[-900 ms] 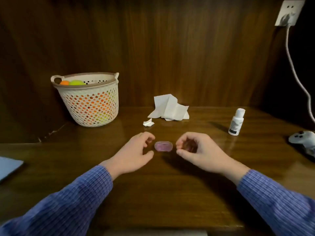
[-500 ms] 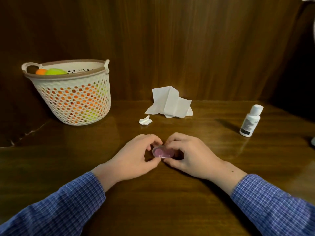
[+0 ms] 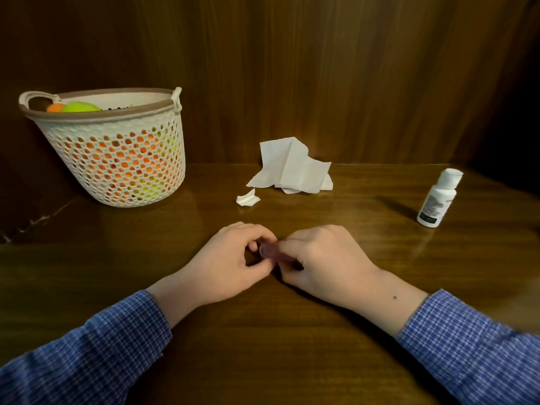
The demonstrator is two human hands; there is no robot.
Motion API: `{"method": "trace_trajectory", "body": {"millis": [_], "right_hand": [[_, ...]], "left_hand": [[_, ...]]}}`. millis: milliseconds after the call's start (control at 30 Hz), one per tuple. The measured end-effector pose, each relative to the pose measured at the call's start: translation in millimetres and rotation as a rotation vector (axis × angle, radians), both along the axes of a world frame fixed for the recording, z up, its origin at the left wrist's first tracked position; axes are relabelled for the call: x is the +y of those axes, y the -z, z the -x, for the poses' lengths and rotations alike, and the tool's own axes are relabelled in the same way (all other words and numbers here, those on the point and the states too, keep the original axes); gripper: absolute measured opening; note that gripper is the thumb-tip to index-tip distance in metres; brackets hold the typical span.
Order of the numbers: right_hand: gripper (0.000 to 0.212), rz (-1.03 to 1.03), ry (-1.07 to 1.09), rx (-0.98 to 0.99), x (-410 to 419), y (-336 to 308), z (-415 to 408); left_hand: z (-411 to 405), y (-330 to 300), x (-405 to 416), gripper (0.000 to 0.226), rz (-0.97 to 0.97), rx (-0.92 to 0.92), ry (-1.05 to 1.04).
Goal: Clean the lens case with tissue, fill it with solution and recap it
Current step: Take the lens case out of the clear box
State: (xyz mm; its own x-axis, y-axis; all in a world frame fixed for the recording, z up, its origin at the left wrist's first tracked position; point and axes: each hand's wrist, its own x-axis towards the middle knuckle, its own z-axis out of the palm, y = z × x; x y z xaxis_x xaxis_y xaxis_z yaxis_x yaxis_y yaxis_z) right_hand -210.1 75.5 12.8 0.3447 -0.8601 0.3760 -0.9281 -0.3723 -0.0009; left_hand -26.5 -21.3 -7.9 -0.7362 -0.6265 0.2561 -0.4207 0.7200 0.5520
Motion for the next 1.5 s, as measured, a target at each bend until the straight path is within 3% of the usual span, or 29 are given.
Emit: {"method": "trace_trajectory", "body": {"millis": [433, 733, 867, 933, 1067, 1133, 1500], "right_hand": [[0.01, 0.078, 0.027, 0.073, -1, -4, -11], [0.025, 0.059, 0.005, -0.003, -3, 2, -4], [0.042, 0.036, 0.011, -0.148, -4, 1, 11], [0.045, -0.01, 0.042, -0.33, -6, 4, 19], [0.016, -0.075, 0.158, -0.799, -15, 14, 27], [0.005, -0.112, 0.217, -0.929, -22, 16, 29], [0.01, -0.215, 0.294, -0.986, -40, 20, 34]], "left_hand": [[0, -3, -2, 0.03, -0.147, 0.052, -0.025], [-1, -4, -2, 0.041, -0.153, 0.073, -0.03], [-3, -2, -5, 0.057, -0.169, 0.043, -0.04], [-3, -2, -7, 0.064, -0.185, 0.03, -0.045], [-1, -3, -9, 0.072, -0.2, 0.01, -0.088], [1, -2, -8, 0.071, -0.194, 0.003, -0.124], [7, 1, -2, 0.071, -0.193, 0.012, -0.264]]}}
